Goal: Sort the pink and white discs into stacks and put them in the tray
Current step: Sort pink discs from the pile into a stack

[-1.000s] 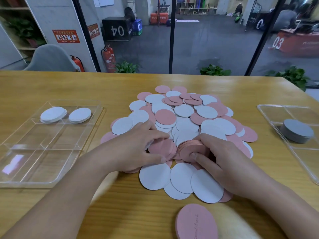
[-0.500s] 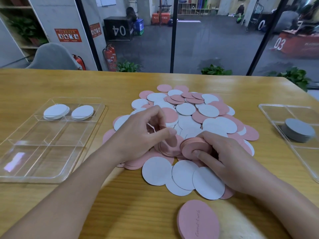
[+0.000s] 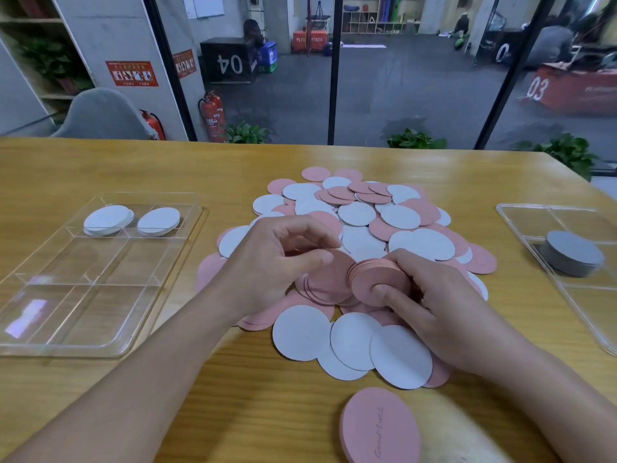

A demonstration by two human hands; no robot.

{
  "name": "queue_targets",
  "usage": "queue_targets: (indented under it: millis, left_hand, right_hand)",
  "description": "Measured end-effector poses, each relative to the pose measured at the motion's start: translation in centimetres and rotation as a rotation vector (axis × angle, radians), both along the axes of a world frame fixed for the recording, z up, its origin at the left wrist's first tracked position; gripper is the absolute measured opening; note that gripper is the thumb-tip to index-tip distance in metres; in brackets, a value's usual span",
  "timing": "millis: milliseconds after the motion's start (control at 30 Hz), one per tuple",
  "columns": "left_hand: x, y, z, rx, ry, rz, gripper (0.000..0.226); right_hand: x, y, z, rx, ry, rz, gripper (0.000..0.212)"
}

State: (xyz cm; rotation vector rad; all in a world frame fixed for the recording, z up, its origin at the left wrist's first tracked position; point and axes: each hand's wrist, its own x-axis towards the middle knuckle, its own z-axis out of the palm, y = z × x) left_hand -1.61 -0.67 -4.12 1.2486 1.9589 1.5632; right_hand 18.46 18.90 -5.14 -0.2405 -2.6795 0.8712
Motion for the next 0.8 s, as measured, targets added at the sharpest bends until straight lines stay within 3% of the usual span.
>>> queue_targets:
  millis: [67,167,233,433,567,667,800]
  left_hand:
    - [0.7,0.4,-0.2,0.018,-0.017,-0.032,0.017]
    - [1.6,0.9,-0.5,0.01,-0.011,-0.053,0.016]
    - [1.9,1.1,-0.6,0.013,-0.054,-0.092,0.017]
    - [2.7,1.1,-0.5,-0.054,-0.053,-0.131,0.03]
    - [1.2,0.5,-0.7,-0.095,0.217,0.034,0.025]
    - [0.3,0.1,-0.8,-0.248,0.385,0.059,0.018]
    - [0.5,0.2,-1.0,-0.501,0.496,-0.025,0.052]
  right_hand:
    - [0.1,-0.1,0.1,0.012,0.018,0.005,0.032]
    - [0.2,-0.3,0.3,-0.011,0.02,0.008,0.016]
    - [0.2,-0.3,0.2,-0.01,0.016,0.024,0.019]
    - [0.1,-0.4,-0.5,0.067,-0.074,0.045,0.013]
    - [0.1,-0.3,-0.5,0.084,-0.069,0.051,0.018]
    - [0.2,-0.1,-0.5,0.081,-0.068,0.048,0.017]
    - [0.0,0.0,-0.6,0.07,-0.077,0.042,0.012]
